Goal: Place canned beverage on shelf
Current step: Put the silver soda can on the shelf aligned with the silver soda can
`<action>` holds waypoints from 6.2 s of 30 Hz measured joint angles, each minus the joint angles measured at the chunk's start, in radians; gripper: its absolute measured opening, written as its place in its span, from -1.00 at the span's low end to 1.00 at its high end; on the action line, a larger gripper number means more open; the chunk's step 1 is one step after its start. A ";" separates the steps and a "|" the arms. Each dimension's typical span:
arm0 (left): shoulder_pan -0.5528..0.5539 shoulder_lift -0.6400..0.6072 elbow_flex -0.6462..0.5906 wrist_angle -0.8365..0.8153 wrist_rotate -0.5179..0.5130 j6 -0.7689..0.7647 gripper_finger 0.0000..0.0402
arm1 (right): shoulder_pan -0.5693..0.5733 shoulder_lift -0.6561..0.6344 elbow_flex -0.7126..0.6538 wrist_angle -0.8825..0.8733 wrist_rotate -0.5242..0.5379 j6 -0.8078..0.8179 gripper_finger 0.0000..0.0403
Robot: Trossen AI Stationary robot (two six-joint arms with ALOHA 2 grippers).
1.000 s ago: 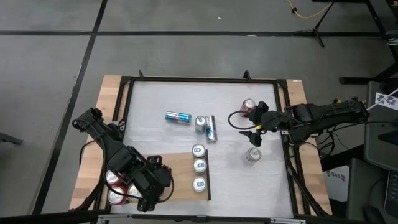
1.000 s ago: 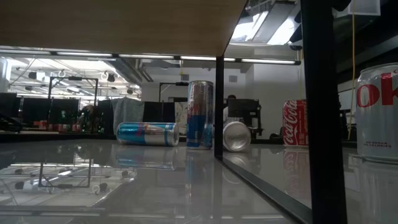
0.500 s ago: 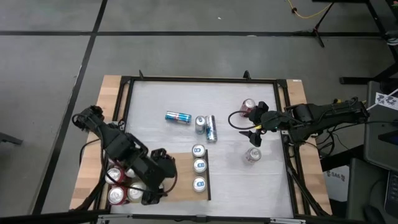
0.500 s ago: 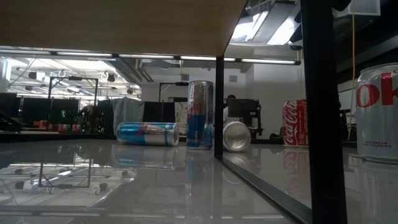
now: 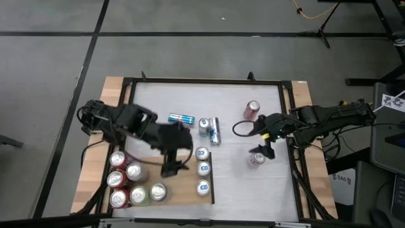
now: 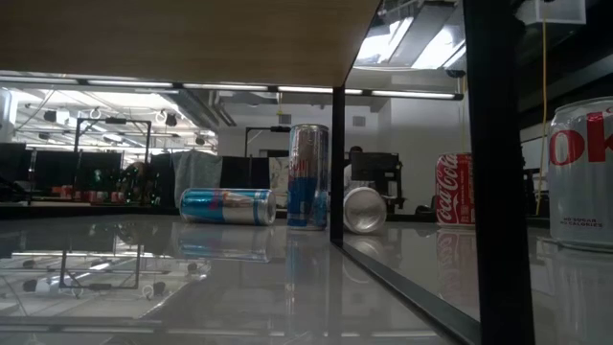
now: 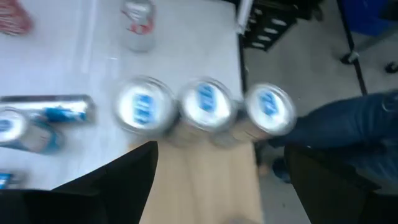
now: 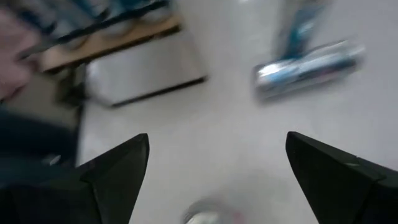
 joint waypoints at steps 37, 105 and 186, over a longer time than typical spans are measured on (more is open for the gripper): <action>0.303 0.000 -0.001 0.099 -0.063 0.013 0.68 | 0.476 0.109 0.000 -0.282 0.427 0.490 0.82; 0.449 0.002 -0.002 0.039 0.069 0.273 0.68 | 0.106 0.262 -0.201 0.144 0.393 0.176 0.47; 0.983 0.002 -0.151 -0.003 0.125 0.501 0.68 | -0.706 0.949 0.482 0.337 -0.150 -0.904 0.86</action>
